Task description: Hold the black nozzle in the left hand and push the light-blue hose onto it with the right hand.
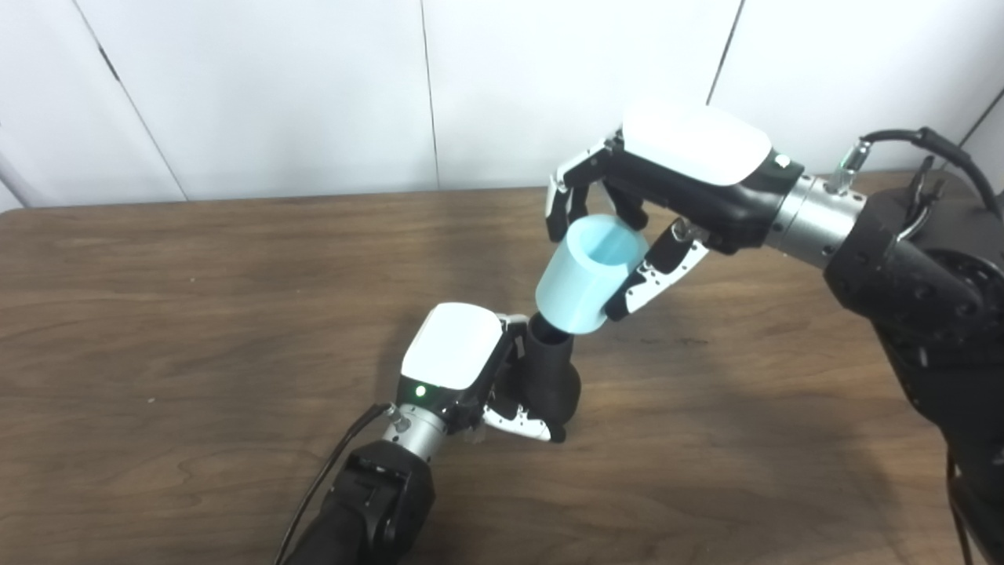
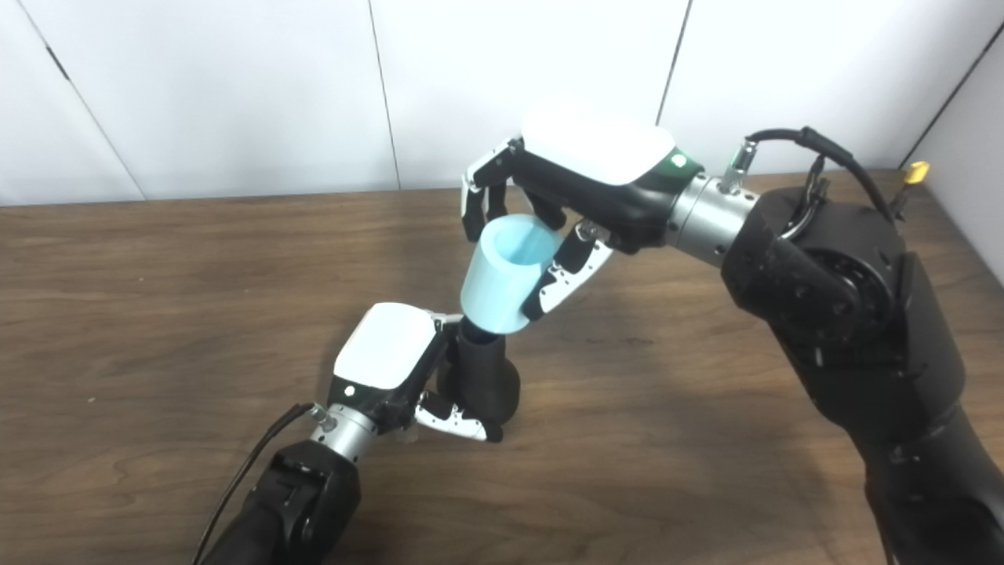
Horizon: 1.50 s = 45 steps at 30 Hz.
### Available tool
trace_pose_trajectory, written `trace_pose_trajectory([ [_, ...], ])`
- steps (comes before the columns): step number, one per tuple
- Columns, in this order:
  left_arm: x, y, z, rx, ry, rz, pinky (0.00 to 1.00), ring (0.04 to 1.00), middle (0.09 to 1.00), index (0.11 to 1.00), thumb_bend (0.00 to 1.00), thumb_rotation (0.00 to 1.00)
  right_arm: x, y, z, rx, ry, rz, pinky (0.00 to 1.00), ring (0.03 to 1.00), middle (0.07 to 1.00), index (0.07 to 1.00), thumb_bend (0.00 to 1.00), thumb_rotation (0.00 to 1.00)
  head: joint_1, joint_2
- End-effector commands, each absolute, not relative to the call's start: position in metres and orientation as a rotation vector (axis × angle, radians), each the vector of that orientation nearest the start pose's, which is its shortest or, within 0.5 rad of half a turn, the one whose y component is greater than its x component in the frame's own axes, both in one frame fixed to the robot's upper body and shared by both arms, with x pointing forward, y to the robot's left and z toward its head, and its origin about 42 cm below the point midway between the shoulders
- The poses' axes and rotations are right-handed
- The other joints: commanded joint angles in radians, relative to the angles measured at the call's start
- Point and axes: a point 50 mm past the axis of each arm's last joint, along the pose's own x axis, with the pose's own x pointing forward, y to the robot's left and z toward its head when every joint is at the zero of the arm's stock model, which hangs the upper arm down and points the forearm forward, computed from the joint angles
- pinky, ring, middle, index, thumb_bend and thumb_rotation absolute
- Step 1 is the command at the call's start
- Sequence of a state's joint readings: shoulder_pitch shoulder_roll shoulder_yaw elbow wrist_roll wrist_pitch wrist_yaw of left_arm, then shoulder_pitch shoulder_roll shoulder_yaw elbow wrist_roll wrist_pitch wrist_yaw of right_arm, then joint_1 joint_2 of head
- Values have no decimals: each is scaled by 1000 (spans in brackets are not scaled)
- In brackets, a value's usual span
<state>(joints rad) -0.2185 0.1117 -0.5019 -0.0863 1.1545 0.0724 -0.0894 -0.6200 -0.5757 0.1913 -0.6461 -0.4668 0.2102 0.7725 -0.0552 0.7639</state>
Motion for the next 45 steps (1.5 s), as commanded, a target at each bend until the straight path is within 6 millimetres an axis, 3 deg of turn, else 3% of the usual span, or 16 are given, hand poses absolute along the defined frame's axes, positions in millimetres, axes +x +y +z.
trace_pose_trajectory([
  [1,313,93,174,1295,-489,-337,465,557,494,482,524,0,310,-214,410,-1338,-700,595,300,354,476,533,512,0,-2,2],
  [13,313,93,175,1288,-487,-334,475,561,505,479,523,0,310,-212,404,-1349,-699,612,348,381,527,486,515,0,-3,10],
  [22,313,93,175,1292,-495,-334,461,550,497,481,524,0,312,-211,397,-1353,-659,623,307,348,480,538,510,0,-3,11],
  [30,313,93,176,1288,-494,-336,470,558,503,479,523,0,313,-210,395,-1362,-652,616,433,355,478,538,511,0,-6,17],
  [45,312,92,178,1284,-495,-341,471,558,499,481,523,0,314,-204,390,-1363,-666,613,312,353,473,538,511,0,-10,22],
])
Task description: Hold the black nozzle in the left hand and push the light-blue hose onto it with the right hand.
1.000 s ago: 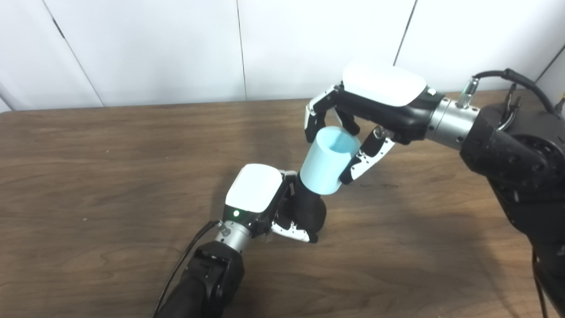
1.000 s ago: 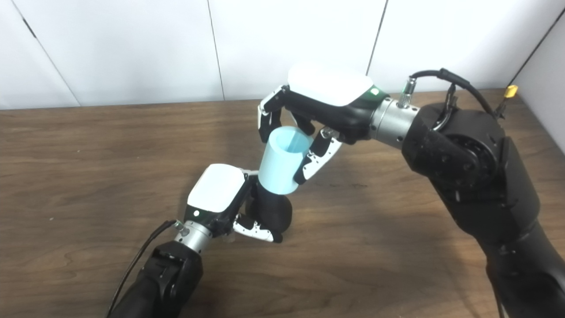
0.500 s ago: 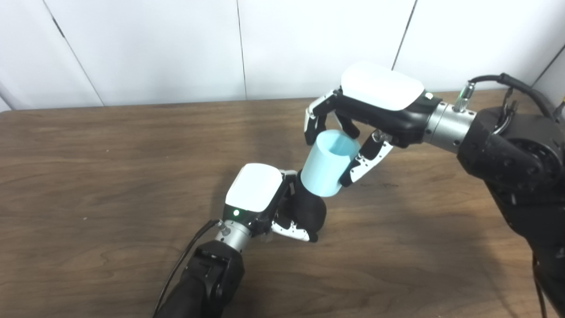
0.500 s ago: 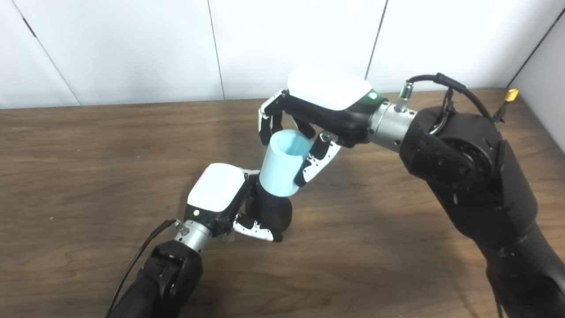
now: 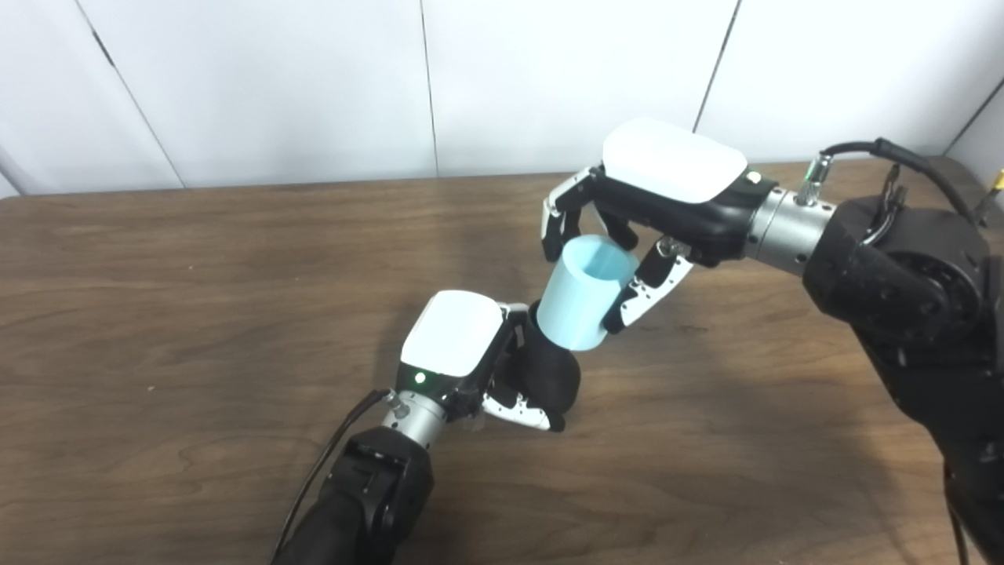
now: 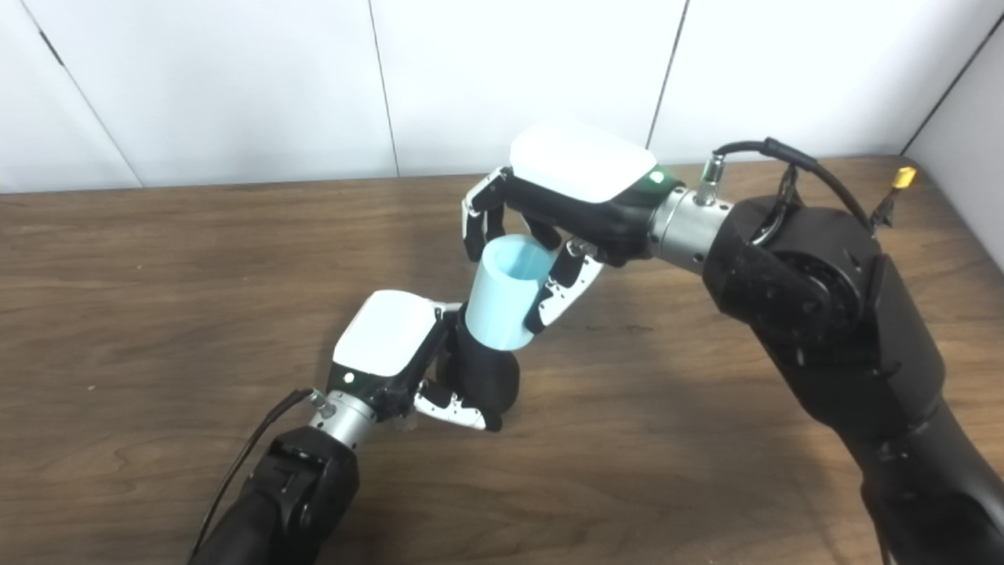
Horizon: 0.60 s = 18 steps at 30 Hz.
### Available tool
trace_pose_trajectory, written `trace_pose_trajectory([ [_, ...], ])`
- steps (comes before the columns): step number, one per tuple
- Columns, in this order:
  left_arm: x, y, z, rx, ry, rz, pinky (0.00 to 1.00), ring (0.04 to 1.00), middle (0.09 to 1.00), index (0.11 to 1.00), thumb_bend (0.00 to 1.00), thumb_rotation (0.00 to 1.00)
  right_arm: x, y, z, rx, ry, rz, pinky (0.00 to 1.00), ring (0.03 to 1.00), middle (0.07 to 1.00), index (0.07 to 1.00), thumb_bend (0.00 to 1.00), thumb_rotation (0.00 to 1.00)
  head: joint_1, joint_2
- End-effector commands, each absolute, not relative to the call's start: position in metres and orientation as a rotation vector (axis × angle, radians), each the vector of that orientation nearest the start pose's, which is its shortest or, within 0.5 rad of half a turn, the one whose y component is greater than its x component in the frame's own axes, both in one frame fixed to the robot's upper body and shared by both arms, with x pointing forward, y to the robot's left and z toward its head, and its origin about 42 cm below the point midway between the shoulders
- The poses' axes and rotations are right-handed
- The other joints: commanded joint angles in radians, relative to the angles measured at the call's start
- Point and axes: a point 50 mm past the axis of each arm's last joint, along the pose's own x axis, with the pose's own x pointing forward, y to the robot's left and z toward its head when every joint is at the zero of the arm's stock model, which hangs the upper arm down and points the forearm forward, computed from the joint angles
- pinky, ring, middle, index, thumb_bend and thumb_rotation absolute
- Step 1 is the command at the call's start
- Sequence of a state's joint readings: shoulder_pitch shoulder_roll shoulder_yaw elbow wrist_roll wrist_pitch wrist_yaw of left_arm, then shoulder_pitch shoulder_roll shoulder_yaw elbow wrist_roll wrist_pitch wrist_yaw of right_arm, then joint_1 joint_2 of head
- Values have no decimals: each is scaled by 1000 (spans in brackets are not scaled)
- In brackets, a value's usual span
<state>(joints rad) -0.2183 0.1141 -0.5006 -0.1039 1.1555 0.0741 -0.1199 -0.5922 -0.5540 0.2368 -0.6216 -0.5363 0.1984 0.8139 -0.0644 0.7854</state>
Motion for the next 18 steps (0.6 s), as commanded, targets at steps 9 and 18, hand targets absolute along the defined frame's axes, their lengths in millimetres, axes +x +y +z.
trace_pose_trajectory([
  [9,312,92,178,1285,-494,-338,469,556,498,481,524,0,315,-202,389,-1367,-670,598,334,361,486,537,511,0,-1,0],
  [18,312,92,180,1287,-491,-345,471,563,500,481,523,0,316,-201,390,-1363,-664,590,336,366,496,539,511,0,-1,4],
])
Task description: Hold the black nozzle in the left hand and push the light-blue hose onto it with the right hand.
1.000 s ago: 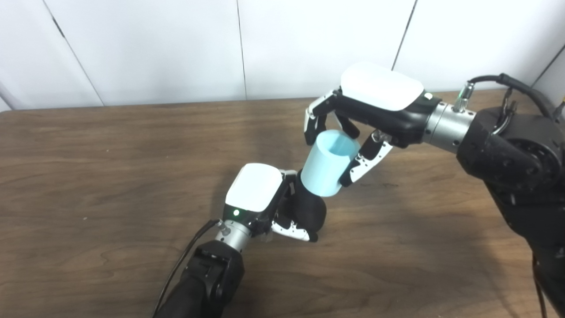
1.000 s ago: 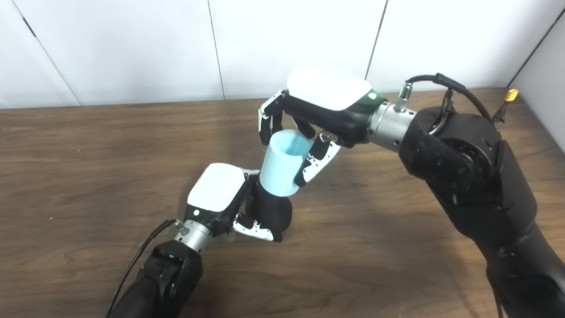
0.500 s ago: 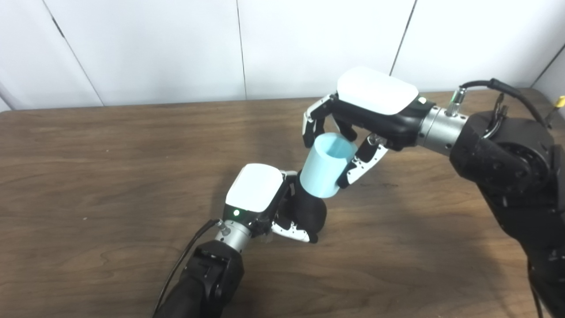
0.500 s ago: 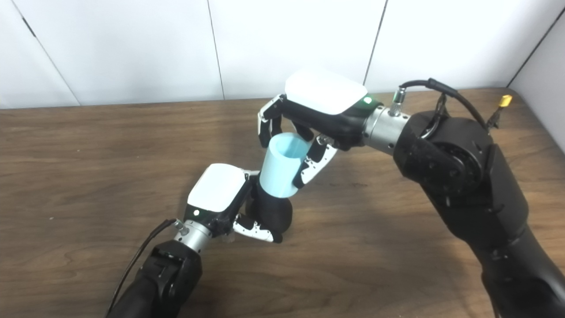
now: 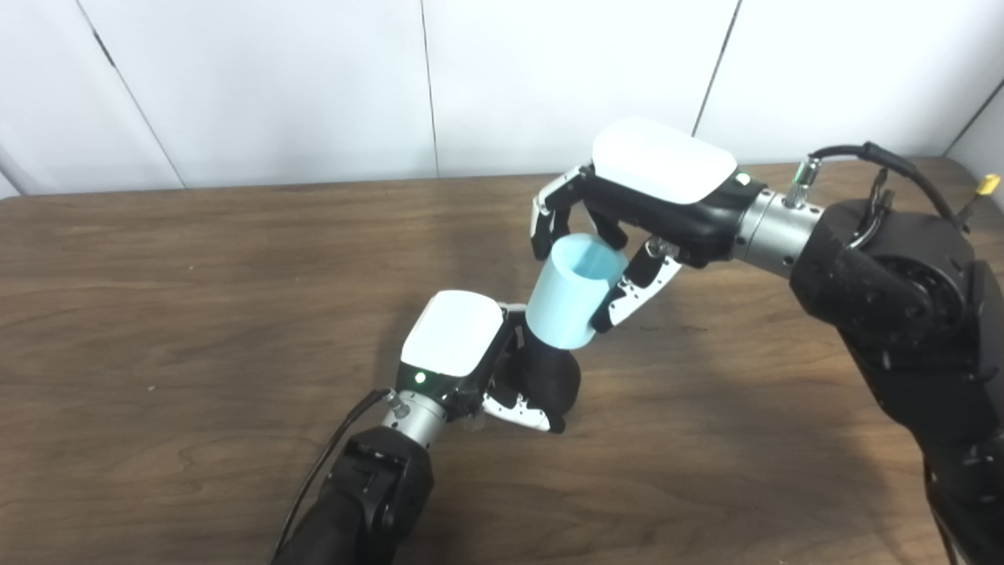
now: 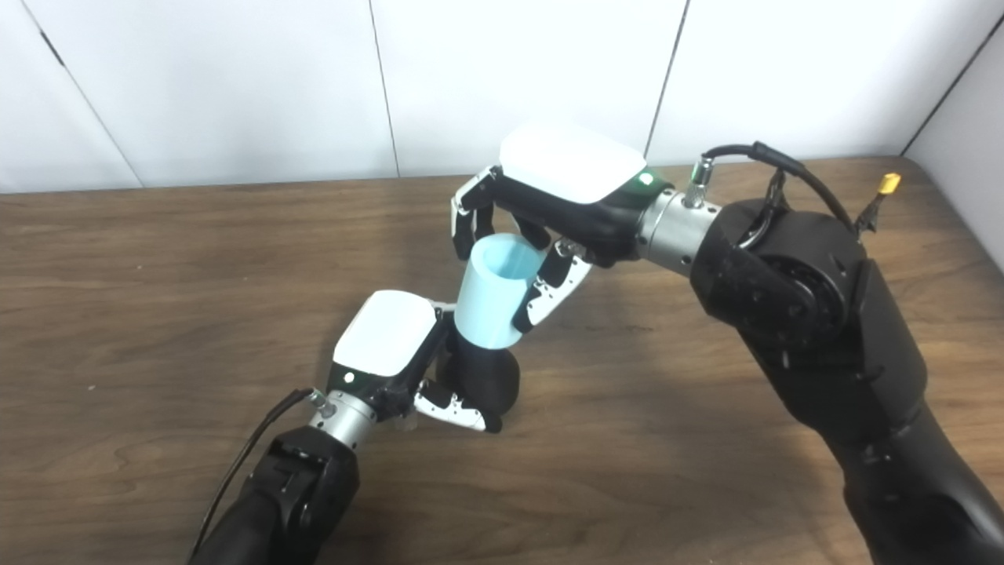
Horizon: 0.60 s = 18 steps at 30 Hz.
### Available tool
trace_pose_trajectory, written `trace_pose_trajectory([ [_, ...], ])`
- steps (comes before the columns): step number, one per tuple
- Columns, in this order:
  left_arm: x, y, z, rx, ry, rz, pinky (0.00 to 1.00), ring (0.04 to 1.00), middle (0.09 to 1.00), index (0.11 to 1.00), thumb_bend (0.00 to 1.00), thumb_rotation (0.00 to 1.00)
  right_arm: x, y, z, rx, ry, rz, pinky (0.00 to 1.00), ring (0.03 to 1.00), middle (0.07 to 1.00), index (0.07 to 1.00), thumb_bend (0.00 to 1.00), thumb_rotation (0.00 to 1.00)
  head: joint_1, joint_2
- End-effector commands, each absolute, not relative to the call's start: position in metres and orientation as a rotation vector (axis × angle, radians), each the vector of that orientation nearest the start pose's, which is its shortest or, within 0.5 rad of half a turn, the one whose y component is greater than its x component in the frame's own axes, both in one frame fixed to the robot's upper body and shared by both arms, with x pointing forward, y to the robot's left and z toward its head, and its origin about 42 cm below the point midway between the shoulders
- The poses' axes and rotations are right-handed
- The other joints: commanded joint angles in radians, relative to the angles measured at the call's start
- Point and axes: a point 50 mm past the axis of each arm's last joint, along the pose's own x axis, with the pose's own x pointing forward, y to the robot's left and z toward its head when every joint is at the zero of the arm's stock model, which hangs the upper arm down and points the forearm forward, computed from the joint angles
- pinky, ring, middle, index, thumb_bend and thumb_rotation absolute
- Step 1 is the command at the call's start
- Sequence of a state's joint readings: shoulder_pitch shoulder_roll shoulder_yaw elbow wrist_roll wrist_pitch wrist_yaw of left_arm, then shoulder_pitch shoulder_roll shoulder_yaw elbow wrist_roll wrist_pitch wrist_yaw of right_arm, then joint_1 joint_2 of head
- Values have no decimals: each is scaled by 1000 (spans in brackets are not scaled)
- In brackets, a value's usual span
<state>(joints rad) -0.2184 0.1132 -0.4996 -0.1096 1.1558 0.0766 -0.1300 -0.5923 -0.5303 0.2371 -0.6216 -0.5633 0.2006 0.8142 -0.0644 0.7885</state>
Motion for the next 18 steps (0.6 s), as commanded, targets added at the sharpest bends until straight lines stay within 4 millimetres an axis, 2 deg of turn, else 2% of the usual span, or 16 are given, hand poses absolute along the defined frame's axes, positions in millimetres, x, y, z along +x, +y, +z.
trace_pose_trajectory([
  [1,312,92,180,1288,-490,-347,468,560,498,481,523,0,316,-201,390,-1366,-663,588,327,364,494,540,511,0,-1,1],
  [14,311,91,180,1289,-495,-346,464,558,497,482,524,0,317,-201,393,-1364,-670,567,293,361,494,530,512,0,0,7],
  [18,310,90,181,1288,-494,-351,466,561,499,481,524,0,318,-201,393,-1367,-670,567,309,367,499,521,513,0,-2,10],
])
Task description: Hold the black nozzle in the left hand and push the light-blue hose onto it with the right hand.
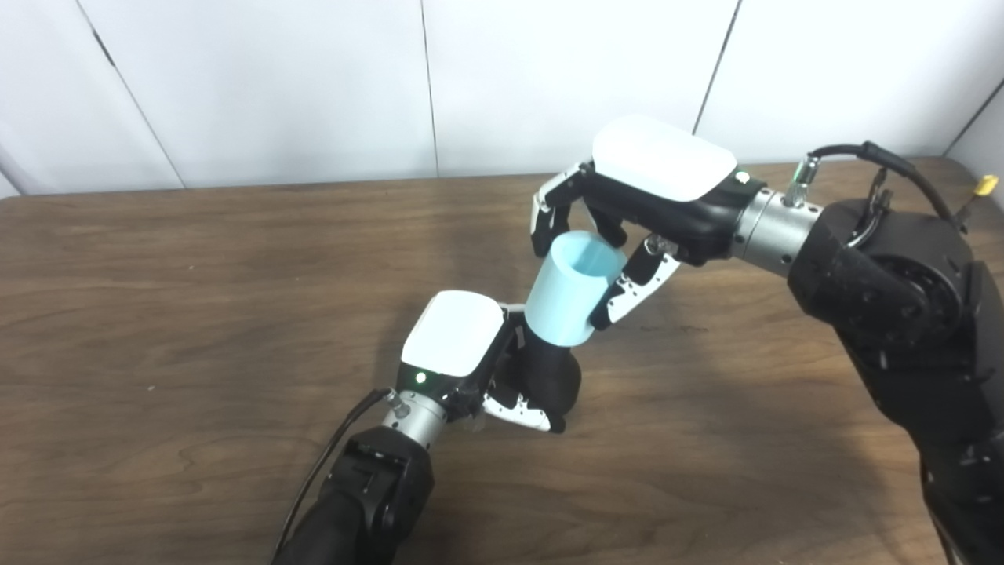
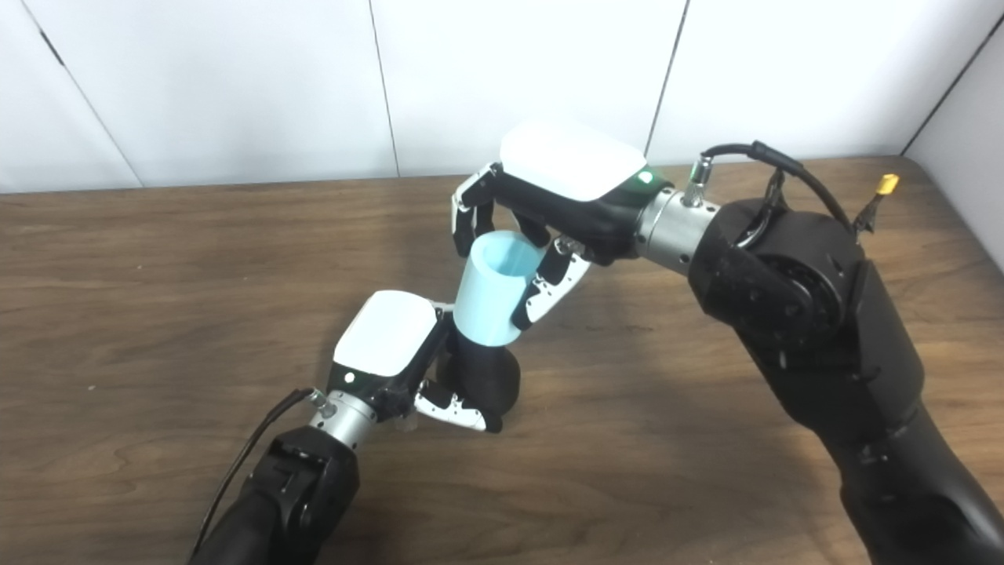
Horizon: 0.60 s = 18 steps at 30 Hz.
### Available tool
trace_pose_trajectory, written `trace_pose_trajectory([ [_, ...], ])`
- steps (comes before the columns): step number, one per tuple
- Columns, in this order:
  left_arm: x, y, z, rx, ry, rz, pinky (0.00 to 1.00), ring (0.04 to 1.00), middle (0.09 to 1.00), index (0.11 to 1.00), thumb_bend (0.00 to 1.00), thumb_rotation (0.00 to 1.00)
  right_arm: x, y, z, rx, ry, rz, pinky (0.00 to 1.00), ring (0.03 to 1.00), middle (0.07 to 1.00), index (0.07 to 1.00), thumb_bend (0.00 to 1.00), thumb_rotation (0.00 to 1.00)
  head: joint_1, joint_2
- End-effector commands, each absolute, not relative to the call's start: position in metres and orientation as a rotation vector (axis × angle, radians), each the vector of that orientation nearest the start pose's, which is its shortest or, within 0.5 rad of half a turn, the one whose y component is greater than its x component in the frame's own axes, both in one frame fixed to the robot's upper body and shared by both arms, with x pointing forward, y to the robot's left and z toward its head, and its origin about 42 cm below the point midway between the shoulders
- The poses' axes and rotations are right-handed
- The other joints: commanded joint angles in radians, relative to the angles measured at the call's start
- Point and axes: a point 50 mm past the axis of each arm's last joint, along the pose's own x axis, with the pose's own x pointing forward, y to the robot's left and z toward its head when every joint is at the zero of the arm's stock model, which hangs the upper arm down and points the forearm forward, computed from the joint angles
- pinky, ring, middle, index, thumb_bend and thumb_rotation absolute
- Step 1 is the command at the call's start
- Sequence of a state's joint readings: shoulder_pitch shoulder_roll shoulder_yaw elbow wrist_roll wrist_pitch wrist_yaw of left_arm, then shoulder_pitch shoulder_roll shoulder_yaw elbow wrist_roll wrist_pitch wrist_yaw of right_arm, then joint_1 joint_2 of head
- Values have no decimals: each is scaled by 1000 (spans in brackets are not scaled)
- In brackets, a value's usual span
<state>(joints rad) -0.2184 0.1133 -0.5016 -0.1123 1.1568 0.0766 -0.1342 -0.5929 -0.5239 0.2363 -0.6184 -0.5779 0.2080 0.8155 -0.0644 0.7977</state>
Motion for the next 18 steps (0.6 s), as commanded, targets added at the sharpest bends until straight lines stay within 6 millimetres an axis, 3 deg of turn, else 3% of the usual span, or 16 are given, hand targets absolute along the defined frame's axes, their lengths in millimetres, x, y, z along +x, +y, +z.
trace_pose_trajectory([
  [1,310,90,181,1287,-494,-349,467,562,498,481,524,0,318,-202,393,-1367,-670,566,311,368,501,518,513,0,-3,2],
  [8,310,90,182,1292,-495,-359,465,561,503,480,523,0,317,-202,392,-1376,-666,567,326,376,510,509,514,0,-2,4],
  [18,310,88,181,1299,-496,-361,467,561,502,479,523,0,318,-196,393,-1375,-689,570,269,353,483,532,511,0,-2,7],
])
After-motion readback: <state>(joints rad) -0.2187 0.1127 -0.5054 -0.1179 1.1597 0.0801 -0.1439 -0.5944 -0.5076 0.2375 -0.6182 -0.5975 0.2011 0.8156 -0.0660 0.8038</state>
